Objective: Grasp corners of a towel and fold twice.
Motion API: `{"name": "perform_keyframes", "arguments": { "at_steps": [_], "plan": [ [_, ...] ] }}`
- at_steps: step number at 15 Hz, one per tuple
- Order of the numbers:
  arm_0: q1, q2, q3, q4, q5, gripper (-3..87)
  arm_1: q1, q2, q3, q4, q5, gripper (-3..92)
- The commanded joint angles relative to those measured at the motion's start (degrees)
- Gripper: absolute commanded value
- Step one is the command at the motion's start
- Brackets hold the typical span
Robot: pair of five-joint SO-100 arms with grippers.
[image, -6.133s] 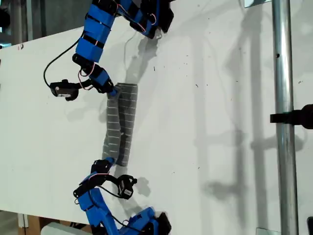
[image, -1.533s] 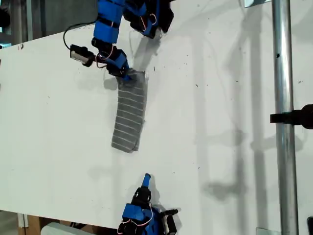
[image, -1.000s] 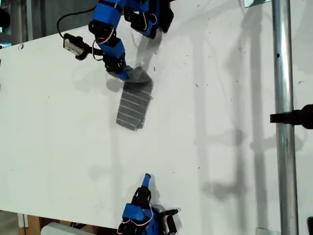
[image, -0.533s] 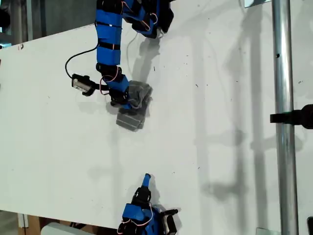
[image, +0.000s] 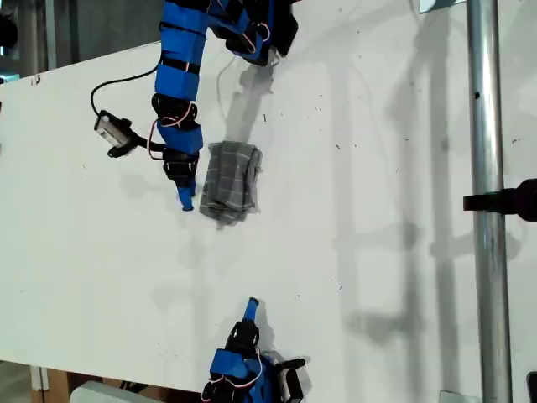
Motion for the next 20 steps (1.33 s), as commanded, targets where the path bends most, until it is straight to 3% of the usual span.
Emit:
{"name": "perform_keyframes", "arguments": {
  "at_steps": [1,2,7,9,11,13,14,15,16,17,18,19,20],
  "plan": [
    [-0.4,0.4,0.4,0.4,-0.7,-2.6,4.0,10.2,-0.1,8.3,-0.8,10.0],
    [-1.1,0.4,0.7,0.5,-1.6,-2.6,4.5,13.7,3.4,13.6,-0.8,0.8],
    [-3.2,0.4,0.9,0.7,-9.4,-2.6,1.4,47.7,36.0,31.0,5.6,-0.3],
    [-3.2,0.4,1.2,2.5,-16.3,-1.1,-0.4,63.6,43.3,41.7,10.0,-0.3],
    [-2.8,0.4,1.3,9.0,-26.3,1.9,-0.4,80.2,50.1,51.3,14.1,-0.3],
    [1.0,0.2,1.3,9.1,-30.5,1.9,-2.6,82.9,55.1,55.2,23.7,-0.3],
    [4.0,0.2,1.3,9.1,-32.6,3.5,-3.6,82.7,54.9,54.1,25.3,7.1],
    [7.3,0.1,1.3,9.2,-39.7,8.0,-3.3,82.8,54.9,54.1,29.3,10.0],
    [10.5,0.1,1.3,9.2,-41.9,8.7,-1.9,82.8,54.9,54.2,28.7,10.2],
    [12.0,0.1,1.3,9.2,-36.7,8.0,0.4,82.9,54.8,54.7,27.0,10.2],
    [12.5,0.1,1.3,9.2,-22.2,7.4,2.7,83.0,54.8,55.3,23.9,10.2],
    [12.6,0.1,1.3,9.2,-3.3,7.3,4.5,83.0,54.8,55.7,20.6,10.2],
    [12.7,0.1,1.4,8.3,3.3,7.0,5.6,83.1,54.8,55.7,20.7,10.2]
  ]
}}
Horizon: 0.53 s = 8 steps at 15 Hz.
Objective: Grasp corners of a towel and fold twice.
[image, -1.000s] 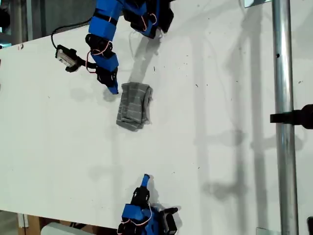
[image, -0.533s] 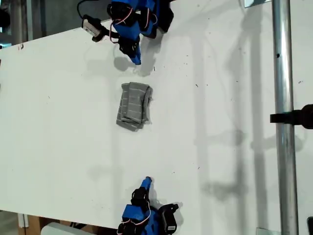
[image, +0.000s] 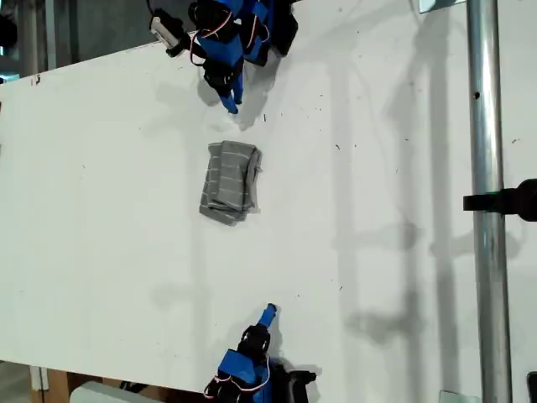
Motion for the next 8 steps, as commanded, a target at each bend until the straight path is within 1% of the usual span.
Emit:
{"name": "perform_keyframes", "arguments": {
  "at_steps": [1,8],
  "plan": [
    [0.6,0.1,0.3,-0.2,14.3,7.0,2.6,0.3,-0.5,0.5,-1.6,10.2],
    [0.5,0.1,0.3,-0.1,14.3,7.0,2.4,0.3,-0.5,0.5,-1.6,10.2]
  ]
}}
